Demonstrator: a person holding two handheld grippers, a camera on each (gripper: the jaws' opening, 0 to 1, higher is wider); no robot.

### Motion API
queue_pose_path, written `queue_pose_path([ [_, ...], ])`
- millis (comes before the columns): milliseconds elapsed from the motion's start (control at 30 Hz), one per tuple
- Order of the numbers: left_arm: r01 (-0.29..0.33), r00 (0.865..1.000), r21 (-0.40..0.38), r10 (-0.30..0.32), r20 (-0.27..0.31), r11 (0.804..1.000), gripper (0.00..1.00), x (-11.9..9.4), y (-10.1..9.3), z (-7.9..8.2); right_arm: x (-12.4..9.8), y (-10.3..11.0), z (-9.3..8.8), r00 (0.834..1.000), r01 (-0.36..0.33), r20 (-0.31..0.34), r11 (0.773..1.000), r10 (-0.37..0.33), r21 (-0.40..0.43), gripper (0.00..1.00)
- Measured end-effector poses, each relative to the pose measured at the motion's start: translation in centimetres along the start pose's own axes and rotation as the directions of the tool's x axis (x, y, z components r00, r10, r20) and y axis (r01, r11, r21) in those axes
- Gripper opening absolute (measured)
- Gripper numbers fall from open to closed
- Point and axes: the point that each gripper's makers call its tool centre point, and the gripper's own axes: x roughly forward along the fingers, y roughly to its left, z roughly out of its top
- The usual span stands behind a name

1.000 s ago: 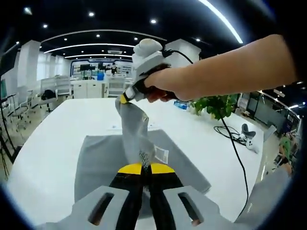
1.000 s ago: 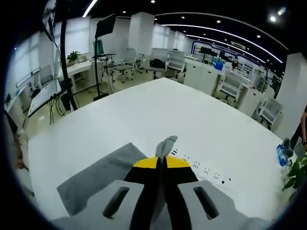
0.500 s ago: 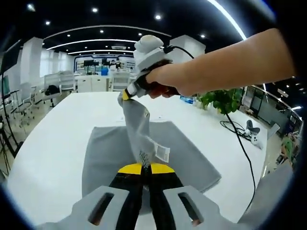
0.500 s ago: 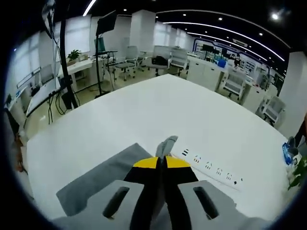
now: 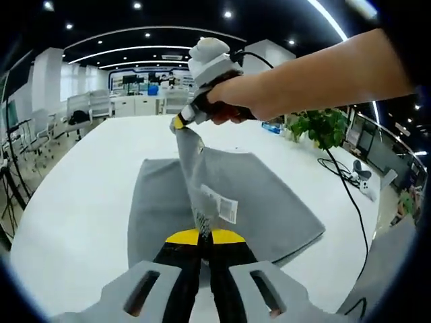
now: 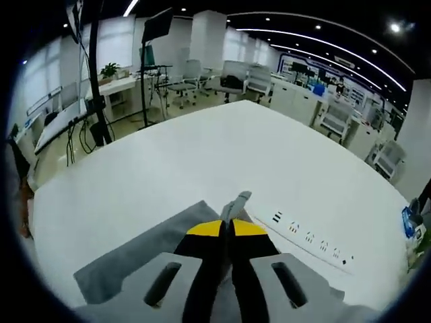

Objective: Fold the towel on the table until its edges align and the towel forms a compact rectangular stack.

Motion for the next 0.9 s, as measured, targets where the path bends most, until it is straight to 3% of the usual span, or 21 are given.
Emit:
queue_pose_path([
  [500, -0.026, 0.998, -0.039, 0.024, -0.066, 0.999, 0.03, 1.1, 2.2, -3.4, 3.2, 1.6, -1.5, 1.0, -0.013, -0.028, 1.0, 0.014, 0.02, 0.01],
  [633, -0.037, 0.997, -0.02, 0.036, -0.075, 0.999, 0.03, 1.3, 2.9, -4.0, 3.9, 2.0, -2.0, 0.999, -0.009, -0.035, 1.0, 0.01, 0.016, 0.02],
  [767, -0.045, 0.994, -0.063, 0.038, -0.101, 0.997, 0.04, 1.7, 3.4, -4.8, 4.3, 2.4, -2.0, 1.0, -0.009, -0.026, 0.999, 0.01, 0.048, 0.02],
  [900, -0.053, 0.993, -0.058, 0.046, -0.11, 0.997, 0.04, 1.5, 3.6, -5.2, 4.6, 2.8, -2.1, 0.999, -0.016, -0.03, 0.999, 0.017, 0.039, 0.02],
])
